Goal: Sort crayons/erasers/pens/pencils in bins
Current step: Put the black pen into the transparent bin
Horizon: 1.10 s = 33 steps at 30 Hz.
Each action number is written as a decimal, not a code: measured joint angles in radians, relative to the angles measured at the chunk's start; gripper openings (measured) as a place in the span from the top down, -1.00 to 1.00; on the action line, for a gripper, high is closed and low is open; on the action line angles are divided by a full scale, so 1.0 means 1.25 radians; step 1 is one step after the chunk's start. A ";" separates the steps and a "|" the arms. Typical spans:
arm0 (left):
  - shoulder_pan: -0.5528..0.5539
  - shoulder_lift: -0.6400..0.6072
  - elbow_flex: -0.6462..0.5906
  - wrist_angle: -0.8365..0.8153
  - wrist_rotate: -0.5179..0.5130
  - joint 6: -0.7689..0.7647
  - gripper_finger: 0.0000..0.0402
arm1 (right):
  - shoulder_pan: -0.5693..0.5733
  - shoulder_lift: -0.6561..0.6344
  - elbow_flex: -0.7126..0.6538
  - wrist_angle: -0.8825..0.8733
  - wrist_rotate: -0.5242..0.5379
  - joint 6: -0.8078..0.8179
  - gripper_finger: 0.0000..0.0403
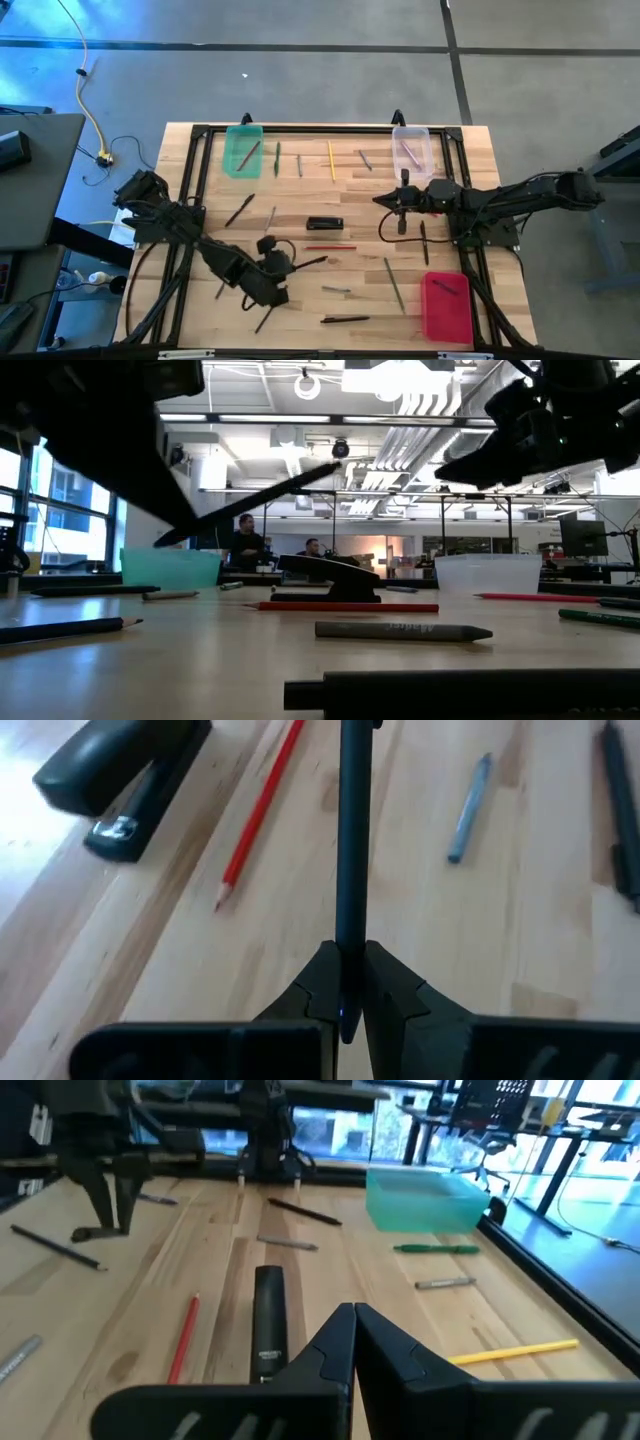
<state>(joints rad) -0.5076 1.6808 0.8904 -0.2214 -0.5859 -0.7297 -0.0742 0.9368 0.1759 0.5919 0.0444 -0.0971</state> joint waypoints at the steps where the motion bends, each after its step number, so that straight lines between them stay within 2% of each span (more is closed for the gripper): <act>1: 0.009 -0.007 -0.019 0.052 0.001 0.015 0.97 | 0.000 0.000 -0.014 0.019 0.000 0.008 1.00; 6: 0.050 -0.042 -0.137 0.324 0.005 0.092 0.97 | 0.000 -0.001 -0.049 0.064 -0.003 0.040 1.00; 11: 0.094 -0.066 -0.250 0.638 0.029 0.165 0.97 | 0.005 0.000 -0.047 0.113 -0.072 0.109 1.00; 14: 0.117 -0.066 -0.285 0.791 0.048 0.210 0.97 | 0.026 0.004 -0.047 0.162 -0.085 0.159 1.00; 19: 0.160 -0.066 -0.280 0.875 0.069 0.233 0.97 | 0.087 0.055 -0.046 0.290 -0.072 0.200 0.97; 22: 0.182 -0.066 -0.262 0.886 0.080 0.247 0.97 | 0.128 0.114 -0.040 0.375 -0.017 0.205 0.89; 26: 0.205 -0.066 -0.244 0.886 0.086 0.254 0.97 | 0.155 0.201 0.000 0.422 0.042 0.217 0.68; 33: 0.231 -0.066 -0.239 0.887 0.091 0.252 0.97 | 0.156 0.339 0.122 0.439 0.032 0.240 0.30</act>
<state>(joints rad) -0.2192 1.5986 0.5920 0.8875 -0.4721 -0.4152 0.1207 1.3608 0.3285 1.1412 0.0839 0.2023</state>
